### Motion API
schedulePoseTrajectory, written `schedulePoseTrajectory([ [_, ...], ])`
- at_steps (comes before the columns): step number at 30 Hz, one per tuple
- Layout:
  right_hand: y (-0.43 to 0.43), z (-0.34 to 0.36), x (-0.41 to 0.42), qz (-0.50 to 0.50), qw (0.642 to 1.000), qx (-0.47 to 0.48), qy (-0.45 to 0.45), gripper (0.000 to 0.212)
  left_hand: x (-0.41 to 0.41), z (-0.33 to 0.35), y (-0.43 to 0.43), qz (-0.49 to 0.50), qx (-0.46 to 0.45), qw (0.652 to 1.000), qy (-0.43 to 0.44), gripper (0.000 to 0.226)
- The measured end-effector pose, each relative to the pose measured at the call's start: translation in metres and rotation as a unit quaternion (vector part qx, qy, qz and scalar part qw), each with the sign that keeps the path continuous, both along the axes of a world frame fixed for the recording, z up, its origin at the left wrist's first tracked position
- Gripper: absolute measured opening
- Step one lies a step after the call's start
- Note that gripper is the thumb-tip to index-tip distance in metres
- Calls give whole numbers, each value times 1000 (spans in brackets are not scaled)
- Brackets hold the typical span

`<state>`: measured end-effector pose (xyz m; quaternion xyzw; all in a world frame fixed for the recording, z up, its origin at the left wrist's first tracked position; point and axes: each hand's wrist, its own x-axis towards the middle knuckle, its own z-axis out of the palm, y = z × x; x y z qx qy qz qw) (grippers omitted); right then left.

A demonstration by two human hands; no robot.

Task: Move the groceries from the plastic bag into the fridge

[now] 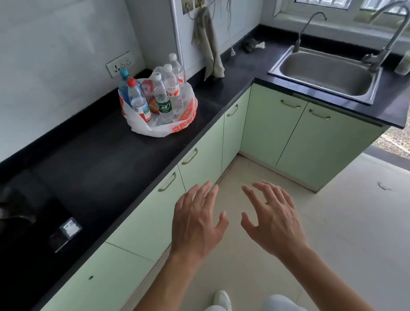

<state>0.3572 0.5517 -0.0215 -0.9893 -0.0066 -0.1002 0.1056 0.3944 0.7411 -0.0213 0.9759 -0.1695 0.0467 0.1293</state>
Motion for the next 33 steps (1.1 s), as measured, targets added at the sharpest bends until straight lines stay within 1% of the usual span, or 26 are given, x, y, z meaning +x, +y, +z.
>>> schedulePoseTrajectory([
  [8,-18,-4,71,-4,1000,0,12,60,68,-10,-15,0,5,1000,3,59],
  [15,-56,-11,151,17,1000,13,5,61,139,-14,-51,26,12,1000,-1,59],
  [26,-131,-5,300,108,994,21,16,61,253,-7,-114,137,18,990,17,60],
  [29,-140,-8,331,139,990,24,9,60,274,-6,-123,172,13,985,18,62],
  [33,-141,-14,366,183,983,17,25,60,283,-9,-119,223,4,975,20,61],
])
